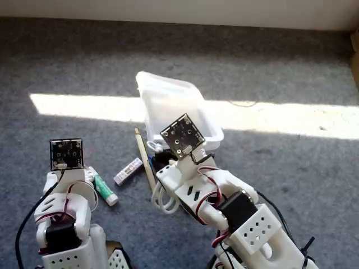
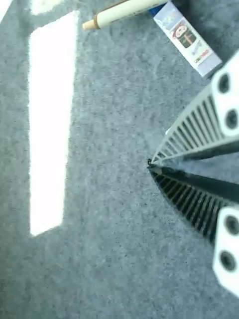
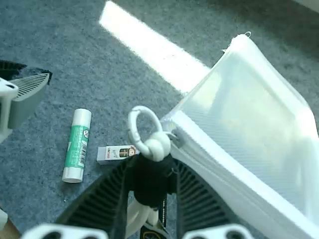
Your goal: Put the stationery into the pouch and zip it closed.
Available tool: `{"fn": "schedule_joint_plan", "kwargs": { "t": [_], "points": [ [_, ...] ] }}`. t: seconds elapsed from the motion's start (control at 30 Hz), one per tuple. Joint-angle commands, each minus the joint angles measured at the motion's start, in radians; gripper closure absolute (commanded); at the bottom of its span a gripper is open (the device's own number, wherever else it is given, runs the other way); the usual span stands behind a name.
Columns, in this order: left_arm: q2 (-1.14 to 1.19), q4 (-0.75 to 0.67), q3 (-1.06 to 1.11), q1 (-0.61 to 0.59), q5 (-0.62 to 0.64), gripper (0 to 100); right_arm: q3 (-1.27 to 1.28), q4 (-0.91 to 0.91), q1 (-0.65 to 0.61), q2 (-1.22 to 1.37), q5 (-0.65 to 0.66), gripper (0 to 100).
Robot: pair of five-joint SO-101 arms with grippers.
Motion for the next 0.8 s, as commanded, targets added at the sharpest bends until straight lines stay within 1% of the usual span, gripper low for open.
{"fn": "schedule_joint_plan", "kwargs": {
  "t": [0.0, 0.07, 0.13, 0.17, 0.2, 0.3, 0.37, 0.43, 0.53, 0.77],
  "points": [
    [-0.004, -0.023, -0.124, 0.053, -0.008, 95, -0.090, -0.008, -0.007, -0.028, 0.014, 99.5],
    [-0.004, 0.014, -0.156, 0.090, -0.006, 86, -0.094, 0.015, -0.007, -0.028, 0.014, 99.5],
    [-0.004, 0.054, -0.183, 0.128, 0.000, 75, -0.096, 0.031, -0.007, -0.028, 0.014, 99.5],
    [-0.004, 0.069, -0.199, 0.145, 0.003, 71, -0.096, 0.039, -0.007, -0.028, 0.014, 99.5],
    [-0.004, 0.081, -0.214, 0.160, 0.023, 70, -0.096, 0.042, -0.007, -0.028, 0.014, 99.5],
    [-0.004, 0.092, -0.266, 0.211, 0.064, 71, -0.093, 0.054, -0.005, -0.028, 0.014, 99.5],
    [-0.004, 0.103, -0.297, 0.257, 0.066, 71, -0.090, 0.054, 0.001, -0.028, 0.014, 99.5],
    [-0.004, 0.127, -0.325, 0.306, 0.066, 71, -0.090, 0.054, 0.028, -0.028, 0.014, 99.5],
    [-0.004, 0.141, -0.340, 0.354, 0.104, 71, -0.090, 0.054, 0.071, -0.028, 0.014, 99.5],
    [-0.004, 0.143, -0.363, 0.470, 0.106, 70, -0.090, 0.054, 0.081, -0.028, 0.014, 99.5]
  ]
}}
